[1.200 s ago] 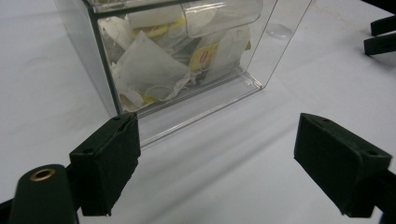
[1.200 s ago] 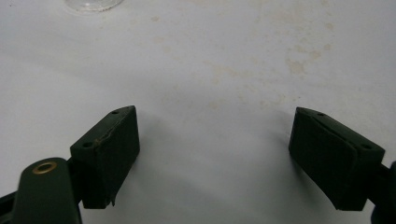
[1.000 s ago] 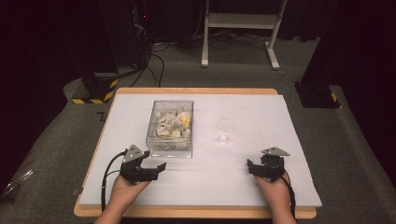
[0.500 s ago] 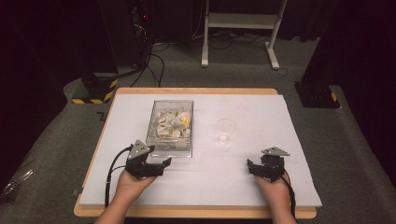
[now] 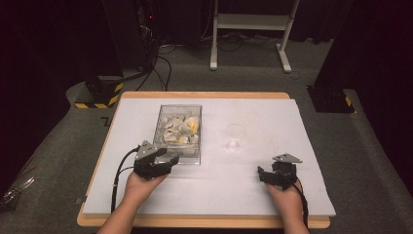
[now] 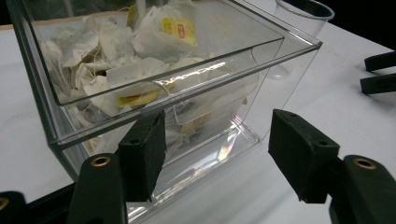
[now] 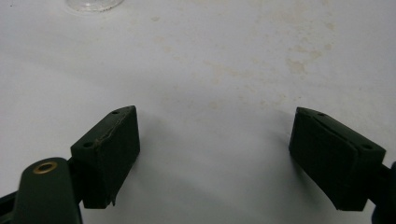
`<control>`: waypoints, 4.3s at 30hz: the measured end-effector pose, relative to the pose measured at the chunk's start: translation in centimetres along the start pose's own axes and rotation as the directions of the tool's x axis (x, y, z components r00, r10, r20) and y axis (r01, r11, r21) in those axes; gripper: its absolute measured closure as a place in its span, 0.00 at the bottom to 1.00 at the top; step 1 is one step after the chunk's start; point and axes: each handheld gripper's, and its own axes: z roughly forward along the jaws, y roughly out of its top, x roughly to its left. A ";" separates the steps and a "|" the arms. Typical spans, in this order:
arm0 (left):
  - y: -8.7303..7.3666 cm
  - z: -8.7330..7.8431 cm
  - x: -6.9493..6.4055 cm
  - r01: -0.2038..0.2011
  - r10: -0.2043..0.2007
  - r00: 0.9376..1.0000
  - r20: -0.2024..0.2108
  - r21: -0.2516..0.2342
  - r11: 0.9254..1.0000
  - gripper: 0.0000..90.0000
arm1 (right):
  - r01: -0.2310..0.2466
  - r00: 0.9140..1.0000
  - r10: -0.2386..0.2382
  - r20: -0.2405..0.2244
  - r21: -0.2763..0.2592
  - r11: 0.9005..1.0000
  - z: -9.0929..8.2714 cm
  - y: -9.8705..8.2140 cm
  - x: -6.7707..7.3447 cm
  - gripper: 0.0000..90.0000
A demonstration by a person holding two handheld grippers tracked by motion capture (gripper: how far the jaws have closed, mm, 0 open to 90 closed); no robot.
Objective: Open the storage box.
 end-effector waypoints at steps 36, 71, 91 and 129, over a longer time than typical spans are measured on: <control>-0.9 0.2 -0.8 -0.060 0.058 0.997 -0.046 -0.046 0.997 0.63 | 0.002 1.000 -0.002 0.001 0.000 1.000 0.0 0.0 0.0 0.18; -2.3 -1.8 -2.5 -0.062 0.060 0.997 -0.038 -0.051 0.997 0.61 | 0.003 1.000 -0.003 0.002 -0.001 1.000 0.0 0.0 0.0 0.18; -2.8 -2.6 -3.0 -0.073 0.071 0.997 -0.034 -0.049 0.996 0.63 | 0.004 1.000 -0.004 0.004 -0.001 1.000 0.0 0.0 0.0 0.18; -3.8 -4.3 -4.4 -0.052 0.051 0.998 -0.022 -0.051 0.997 0.67 | 0.001 1.000 -0.001 0.000 0.000 1.000 0.0 0.0 0.0 0.18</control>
